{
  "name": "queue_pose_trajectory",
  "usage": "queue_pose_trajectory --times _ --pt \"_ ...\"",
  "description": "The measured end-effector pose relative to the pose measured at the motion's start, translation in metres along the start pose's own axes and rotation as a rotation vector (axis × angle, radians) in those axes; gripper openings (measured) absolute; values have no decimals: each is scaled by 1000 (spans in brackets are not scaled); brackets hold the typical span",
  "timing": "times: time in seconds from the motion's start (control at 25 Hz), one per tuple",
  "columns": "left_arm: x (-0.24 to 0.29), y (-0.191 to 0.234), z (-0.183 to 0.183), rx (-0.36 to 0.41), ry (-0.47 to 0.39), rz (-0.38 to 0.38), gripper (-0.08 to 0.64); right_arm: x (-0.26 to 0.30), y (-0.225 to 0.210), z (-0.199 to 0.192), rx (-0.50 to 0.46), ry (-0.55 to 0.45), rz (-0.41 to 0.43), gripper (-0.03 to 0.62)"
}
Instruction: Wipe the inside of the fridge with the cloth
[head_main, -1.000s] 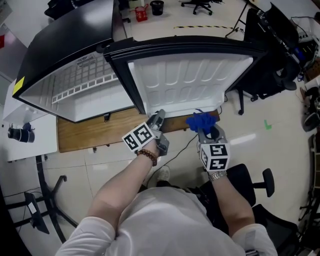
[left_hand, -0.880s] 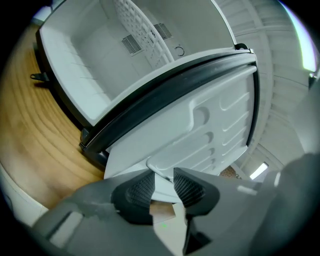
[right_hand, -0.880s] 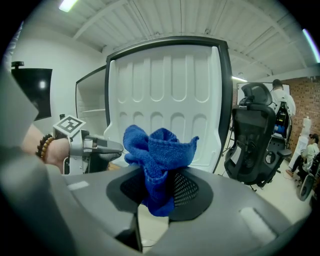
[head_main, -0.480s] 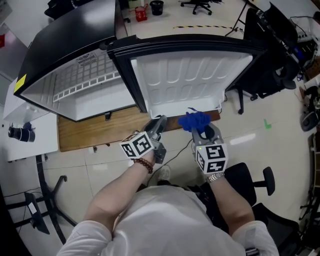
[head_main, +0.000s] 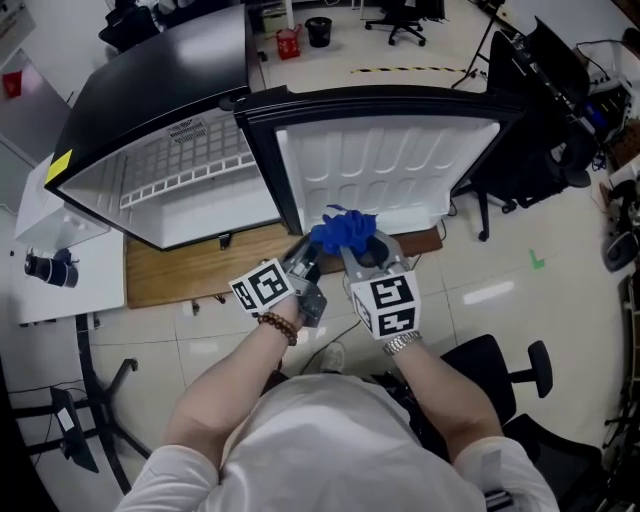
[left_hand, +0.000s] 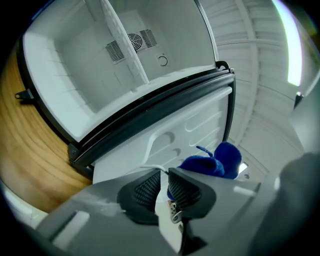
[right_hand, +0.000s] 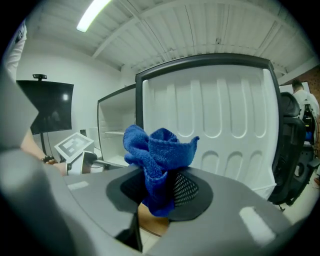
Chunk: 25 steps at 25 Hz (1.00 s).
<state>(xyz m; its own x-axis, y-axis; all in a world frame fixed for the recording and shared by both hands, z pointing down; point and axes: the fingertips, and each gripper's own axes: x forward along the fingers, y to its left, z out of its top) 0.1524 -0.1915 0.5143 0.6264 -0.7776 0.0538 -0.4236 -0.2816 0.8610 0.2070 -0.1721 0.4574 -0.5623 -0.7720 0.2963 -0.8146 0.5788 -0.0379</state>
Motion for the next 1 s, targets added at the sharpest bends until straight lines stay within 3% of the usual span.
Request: queue_pose_trajectory --times 0.2,0.56,1.0 --pt "-3 5 10 -10 -13 18 2 26 15 -4 15 35 19 106" --pt "-6 6 3 -10 5 7 2 27 0 -10 30 53 -10 106" --pt "-3 -2 -2 -39 2 -48 104 19 -12 -21 49 88 -27 106"
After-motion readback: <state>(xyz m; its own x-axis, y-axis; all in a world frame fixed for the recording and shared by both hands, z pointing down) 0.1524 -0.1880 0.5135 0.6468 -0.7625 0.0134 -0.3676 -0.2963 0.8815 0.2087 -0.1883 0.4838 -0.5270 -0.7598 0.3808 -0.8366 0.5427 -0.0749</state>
